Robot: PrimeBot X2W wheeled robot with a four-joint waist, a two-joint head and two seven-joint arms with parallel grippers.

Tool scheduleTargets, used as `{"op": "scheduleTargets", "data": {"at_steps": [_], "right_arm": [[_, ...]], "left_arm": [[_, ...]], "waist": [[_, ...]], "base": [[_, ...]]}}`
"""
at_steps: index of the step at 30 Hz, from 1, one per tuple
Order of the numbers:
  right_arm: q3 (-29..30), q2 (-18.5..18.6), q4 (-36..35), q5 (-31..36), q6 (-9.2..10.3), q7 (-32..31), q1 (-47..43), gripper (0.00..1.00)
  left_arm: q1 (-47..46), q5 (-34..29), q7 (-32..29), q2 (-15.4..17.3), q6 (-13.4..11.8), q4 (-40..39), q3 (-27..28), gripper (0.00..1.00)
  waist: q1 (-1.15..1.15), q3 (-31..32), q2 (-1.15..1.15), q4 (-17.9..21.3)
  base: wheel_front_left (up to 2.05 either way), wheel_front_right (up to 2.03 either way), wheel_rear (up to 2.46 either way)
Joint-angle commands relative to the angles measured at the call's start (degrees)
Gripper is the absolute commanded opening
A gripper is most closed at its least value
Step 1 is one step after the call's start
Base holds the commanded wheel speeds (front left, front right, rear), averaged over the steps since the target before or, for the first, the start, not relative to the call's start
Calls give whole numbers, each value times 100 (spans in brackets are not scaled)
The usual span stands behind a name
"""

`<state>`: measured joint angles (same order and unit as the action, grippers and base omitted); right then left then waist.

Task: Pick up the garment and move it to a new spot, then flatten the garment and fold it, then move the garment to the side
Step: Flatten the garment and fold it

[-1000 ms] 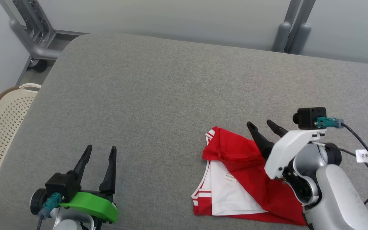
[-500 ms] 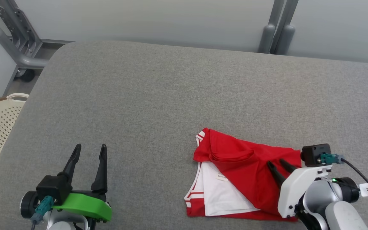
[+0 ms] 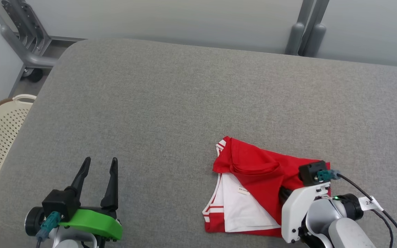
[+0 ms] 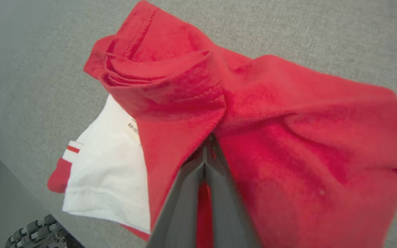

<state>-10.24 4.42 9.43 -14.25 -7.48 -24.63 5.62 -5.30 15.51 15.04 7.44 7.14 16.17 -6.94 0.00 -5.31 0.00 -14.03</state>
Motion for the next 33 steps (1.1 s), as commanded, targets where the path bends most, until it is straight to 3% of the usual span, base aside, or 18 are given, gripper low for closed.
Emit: {"op": "scheduleTargets", "data": {"at_steps": [1, 13, 22, 27, 33], "right_arm": [[-48, -6, 59, -7, -1, 34, 95, 0], [-1588, -77, 584, -360, -1, -84, 442, 0], [-2297, -118, 877, -612, 0, 62, 699, 0], [-2245, -135, 690, -819, 0, 254, 951, 0], [-1502, -109, 293, -580, 0, 212, 1110, 0]], "left_arm": [[-38, 33, 14, 1, 31, 8, 0, 100], [-141, 85, 14, -18, 40, 80, -36, 100], [-143, 95, 14, -19, 43, 77, -32, 100], [-117, 95, 14, -26, 41, 62, -3, 100], [-64, 72, 14, -37, 41, 43, 25, 100]], "waist": [[0, -12, 0, -20], [0, -57, 0, -110], [0, -83, 0, -178], [0, -89, 0, -183], [0, -60, 0, -146]], "base": [[0, 0, 0], [0, 0, 0], [0, 0, 0], [0, 0, 0], [0, 0, 0]]}}
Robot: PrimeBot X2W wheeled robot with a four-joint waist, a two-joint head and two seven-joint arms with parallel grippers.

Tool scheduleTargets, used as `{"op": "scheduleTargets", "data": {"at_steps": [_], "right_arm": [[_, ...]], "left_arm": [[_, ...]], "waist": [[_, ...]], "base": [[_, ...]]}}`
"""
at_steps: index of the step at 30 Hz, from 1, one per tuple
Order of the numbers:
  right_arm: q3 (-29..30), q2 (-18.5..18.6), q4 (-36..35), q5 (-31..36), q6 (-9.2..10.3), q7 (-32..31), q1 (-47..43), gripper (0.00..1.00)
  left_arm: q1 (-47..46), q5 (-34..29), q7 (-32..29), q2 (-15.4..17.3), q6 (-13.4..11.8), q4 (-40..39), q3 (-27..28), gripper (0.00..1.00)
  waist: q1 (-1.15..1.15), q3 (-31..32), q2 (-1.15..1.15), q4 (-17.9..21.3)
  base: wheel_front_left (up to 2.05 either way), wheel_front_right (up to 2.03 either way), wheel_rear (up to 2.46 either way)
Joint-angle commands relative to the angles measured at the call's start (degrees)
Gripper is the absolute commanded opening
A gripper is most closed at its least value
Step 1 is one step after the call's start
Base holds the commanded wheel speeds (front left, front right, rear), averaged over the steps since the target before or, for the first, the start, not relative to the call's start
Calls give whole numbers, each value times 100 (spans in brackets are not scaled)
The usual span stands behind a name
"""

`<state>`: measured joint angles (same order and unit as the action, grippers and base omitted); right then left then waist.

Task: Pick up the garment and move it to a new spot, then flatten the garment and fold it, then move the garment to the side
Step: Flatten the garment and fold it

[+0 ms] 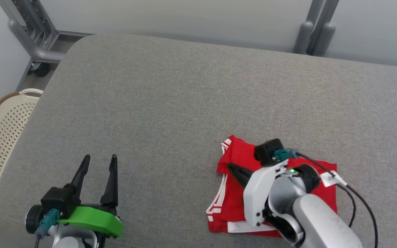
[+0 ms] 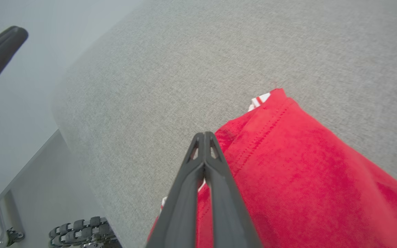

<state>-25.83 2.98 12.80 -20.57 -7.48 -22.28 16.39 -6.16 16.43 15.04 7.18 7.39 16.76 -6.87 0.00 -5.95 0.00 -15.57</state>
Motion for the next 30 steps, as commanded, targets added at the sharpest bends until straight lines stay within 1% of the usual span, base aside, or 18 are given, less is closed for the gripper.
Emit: {"op": "scheduleTargets", "data": {"at_steps": [1, 4, 7, 10, 12, 16, 27, 30], "right_arm": [[226, 52, -113, 122, 0, -61, 3, 0], [708, 90, -327, 360, -1, -198, -176, 0], [1057, 75, -522, 519, -1, -330, -376, 0], [1185, 63, -602, 608, 0, -403, -518, 0], [1184, 53, -534, 628, -1, -414, -536, 0], [1168, 36, -216, 651, 0, -360, -348, 0], [1132, 5, 996, 794, 0, -180, 421, 0], [1148, 2, 1168, 818, 0, -107, 539, 0]], "left_arm": [[26, -27, 14, -12, 15, -23, 20, 100], [44, -50, 14, -19, 16, -43, -5, 100], [58, -43, 14, -8, 16, -57, -28, 100], [50, -32, 14, 1, 16, -80, -47, 100], [25, -27, 14, -1, 16, -98, -58, 100], [-76, -51, 14, -30, 16, -141, -132, 100], [-198, 17, 14, -111, 16, -115, -331, 100], [-205, 41, 14, -129, 16, -100, -347, 100]], "waist": [[0, 8, 0, 15], [0, 28, 0, 26], [0, 38, 0, 38], [0, 9, 0, 50], [0, -28, 0, 48], [0, -137, 0, -19], [0, -385, 0, -383], [0, -418, 0, -447]], "base": [[0, 0, 0], [0, 0, 0], [0, 0, 0], [0, 0, 0], [0, 0, 0], [0, 0, 0], [0, 0, 0], [0, 0, 0]]}}
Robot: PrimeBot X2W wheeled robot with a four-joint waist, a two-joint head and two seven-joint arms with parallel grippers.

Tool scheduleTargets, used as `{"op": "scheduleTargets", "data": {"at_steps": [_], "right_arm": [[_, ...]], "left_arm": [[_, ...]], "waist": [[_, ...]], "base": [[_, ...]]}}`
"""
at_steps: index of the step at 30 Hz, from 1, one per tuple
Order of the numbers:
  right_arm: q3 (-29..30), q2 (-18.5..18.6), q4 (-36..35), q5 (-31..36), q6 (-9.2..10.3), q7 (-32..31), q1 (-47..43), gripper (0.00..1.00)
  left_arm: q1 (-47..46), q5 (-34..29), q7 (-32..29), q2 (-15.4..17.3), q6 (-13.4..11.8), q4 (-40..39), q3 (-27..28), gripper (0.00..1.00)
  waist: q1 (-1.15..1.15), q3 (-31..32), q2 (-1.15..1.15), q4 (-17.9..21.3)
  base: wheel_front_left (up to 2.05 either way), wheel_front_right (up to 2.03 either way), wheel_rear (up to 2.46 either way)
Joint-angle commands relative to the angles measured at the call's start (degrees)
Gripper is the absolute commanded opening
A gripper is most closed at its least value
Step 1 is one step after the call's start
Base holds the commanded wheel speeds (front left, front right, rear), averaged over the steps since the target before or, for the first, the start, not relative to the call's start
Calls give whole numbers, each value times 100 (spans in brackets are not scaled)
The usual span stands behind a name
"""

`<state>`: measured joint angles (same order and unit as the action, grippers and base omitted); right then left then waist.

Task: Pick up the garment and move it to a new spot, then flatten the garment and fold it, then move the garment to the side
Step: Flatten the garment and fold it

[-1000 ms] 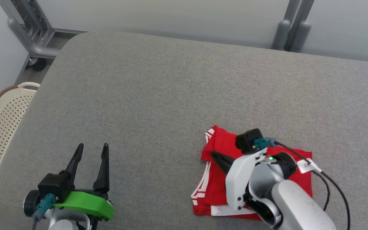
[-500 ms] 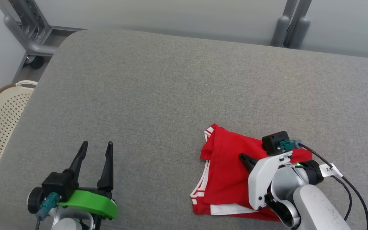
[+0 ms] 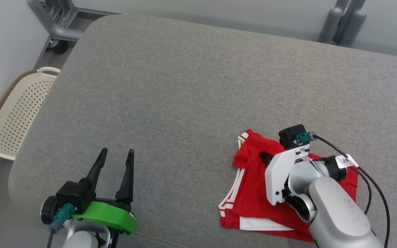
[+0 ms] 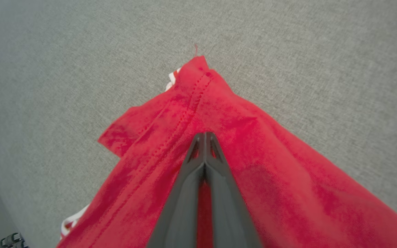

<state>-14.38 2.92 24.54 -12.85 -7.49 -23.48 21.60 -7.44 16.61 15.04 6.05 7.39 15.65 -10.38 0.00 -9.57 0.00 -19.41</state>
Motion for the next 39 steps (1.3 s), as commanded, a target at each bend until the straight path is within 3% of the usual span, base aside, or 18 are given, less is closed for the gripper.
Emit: {"op": "scheduleTargets", "data": {"at_steps": [1, 12, 21, 22, 23, 24, 30, 34, 39], "right_arm": [[-2, 6, 76, 52, 1, 49, 77, 0], [-224, 4, 651, -143, 1, 431, 732, 0], [-414, 7, 181, -506, 1, 607, 1096, 0], [-385, 8, 65, -542, 1, 571, 1096, 27], [-348, 7, -67, -563, 1, 538, 1077, 75], [-281, 8, -184, -606, 1, 445, 1019, 100], [375, 7, -1174, -436, 1, -230, 447, 100], [1206, 0, -2205, -283, 1, -857, -378, 100], [1684, 6, -3115, -254, 1, -1387, -1192, 100]], "left_arm": [[-77, 29, 14, -19, 16, 21, 3, 100], [-120, 47, 14, -62, 16, 46, 26, 100], [-89, -24, 14, -25, 17, 47, 169, 100], [-74, -29, 14, -19, 17, 49, 176, 100], [-57, -27, 14, -12, 17, 48, 183, 100], [-33, -33, 14, -1, 17, 47, 196, 100], [86, -99, 14, 55, 17, -6, 264, 100], [142, -148, 14, 73, 17, -80, 346, 100], [182, -179, 14, 76, 17, -144, 384, 100]], "waist": [[0, -73, 0, -89], [0, -194, 0, -206], [0, -58, 0, -23], [0, -28, 0, 8], [0, 3, 0, 40], [0, 37, 0, 80], [0, 237, 0, 311], [0, 331, 0, 455], [0, 363, 0, 584]], "base": [[0, 0, 0], [0, 0, 0], [0, 0, 0], [0, 0, 0], [0, 0, 0], [0, 0, 0], [0, 0, 0], [0, 0, 0], [0, 0, 0]]}}
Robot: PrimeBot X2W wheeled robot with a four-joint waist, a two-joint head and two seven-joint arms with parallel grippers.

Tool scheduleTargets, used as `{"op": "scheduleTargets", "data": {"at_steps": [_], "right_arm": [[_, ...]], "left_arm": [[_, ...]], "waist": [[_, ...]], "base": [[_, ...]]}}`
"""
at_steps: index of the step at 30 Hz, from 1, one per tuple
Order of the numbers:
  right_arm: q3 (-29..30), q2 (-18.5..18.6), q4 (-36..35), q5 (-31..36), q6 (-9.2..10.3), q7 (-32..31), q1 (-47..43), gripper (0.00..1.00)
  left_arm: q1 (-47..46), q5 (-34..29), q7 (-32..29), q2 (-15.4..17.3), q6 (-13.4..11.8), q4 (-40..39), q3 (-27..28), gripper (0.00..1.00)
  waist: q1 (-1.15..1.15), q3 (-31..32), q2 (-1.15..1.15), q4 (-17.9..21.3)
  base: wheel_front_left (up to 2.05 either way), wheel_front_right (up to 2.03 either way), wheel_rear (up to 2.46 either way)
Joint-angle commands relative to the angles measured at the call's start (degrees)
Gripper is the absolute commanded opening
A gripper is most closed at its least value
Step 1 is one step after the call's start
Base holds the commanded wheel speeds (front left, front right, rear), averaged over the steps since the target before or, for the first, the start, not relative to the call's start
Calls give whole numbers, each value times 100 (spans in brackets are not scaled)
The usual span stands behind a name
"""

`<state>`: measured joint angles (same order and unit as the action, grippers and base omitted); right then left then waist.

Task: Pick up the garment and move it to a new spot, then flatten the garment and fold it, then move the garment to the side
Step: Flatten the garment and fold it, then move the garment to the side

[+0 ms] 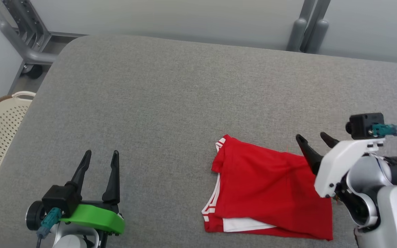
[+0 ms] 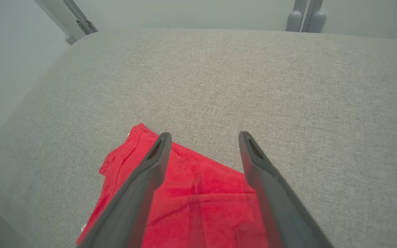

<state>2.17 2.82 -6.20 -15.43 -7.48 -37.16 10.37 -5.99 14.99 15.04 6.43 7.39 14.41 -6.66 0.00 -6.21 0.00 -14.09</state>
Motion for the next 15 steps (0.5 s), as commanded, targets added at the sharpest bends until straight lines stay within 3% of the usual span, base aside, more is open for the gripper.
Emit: {"op": "scheduleTargets", "data": {"at_steps": [1, 7, 15], "right_arm": [[86, 13, -169, -2, -1, -91, -217, 100], [507, 14, -479, -145, -1, -292, -908, 100], [658, 13, -156, -449, -1, -82, -1228, 100]], "left_arm": [[35, -23, 14, 35, 17, -22, 8, 100], [1, -1, 14, 25, 17, 9, -97, 100], [-71, 43, 14, 84, 17, -10, -136, 100]], "waist": [[0, 27, 0, 70], [0, 24, 0, 90], [0, -186, 0, 116]], "base": [[0, 0, 0], [0, 0, 0], [0, 0, 0]]}}
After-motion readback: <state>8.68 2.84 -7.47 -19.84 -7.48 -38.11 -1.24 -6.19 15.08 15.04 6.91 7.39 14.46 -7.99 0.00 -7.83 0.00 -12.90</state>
